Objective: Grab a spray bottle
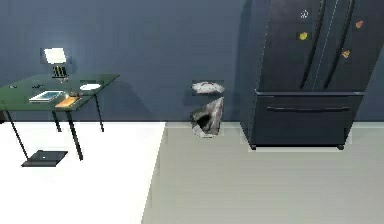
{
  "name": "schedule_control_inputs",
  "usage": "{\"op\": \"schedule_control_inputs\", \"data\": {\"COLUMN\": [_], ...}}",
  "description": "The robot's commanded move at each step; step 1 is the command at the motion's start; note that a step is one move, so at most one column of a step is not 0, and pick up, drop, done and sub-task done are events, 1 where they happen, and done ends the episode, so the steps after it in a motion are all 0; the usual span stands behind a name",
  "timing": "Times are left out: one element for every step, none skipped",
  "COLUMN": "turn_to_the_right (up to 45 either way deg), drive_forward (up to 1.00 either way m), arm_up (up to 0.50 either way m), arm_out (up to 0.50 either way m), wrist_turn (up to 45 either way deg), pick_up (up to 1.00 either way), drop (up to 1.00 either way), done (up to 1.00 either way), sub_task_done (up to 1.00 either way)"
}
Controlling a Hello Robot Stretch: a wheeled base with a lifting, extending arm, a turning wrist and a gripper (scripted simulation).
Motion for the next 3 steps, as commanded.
{"op": "schedule_control_inputs", "data": {"turn_to_the_right": [0.0,0.0,0.0], "drive_forward": [0.00,0.00,0.00], "arm_up": [0.00,0.00,0.00], "arm_out": [0.00,0.00,0.00], "wrist_turn": [45.0,45.0,18.0], "pick_up": [0.00,0.00,0.00], "drop": [0.00,0.00,0.00], "done": [0.00,0.00,0.00], "sub_task_done": [0.00,0.00,0.00]}}
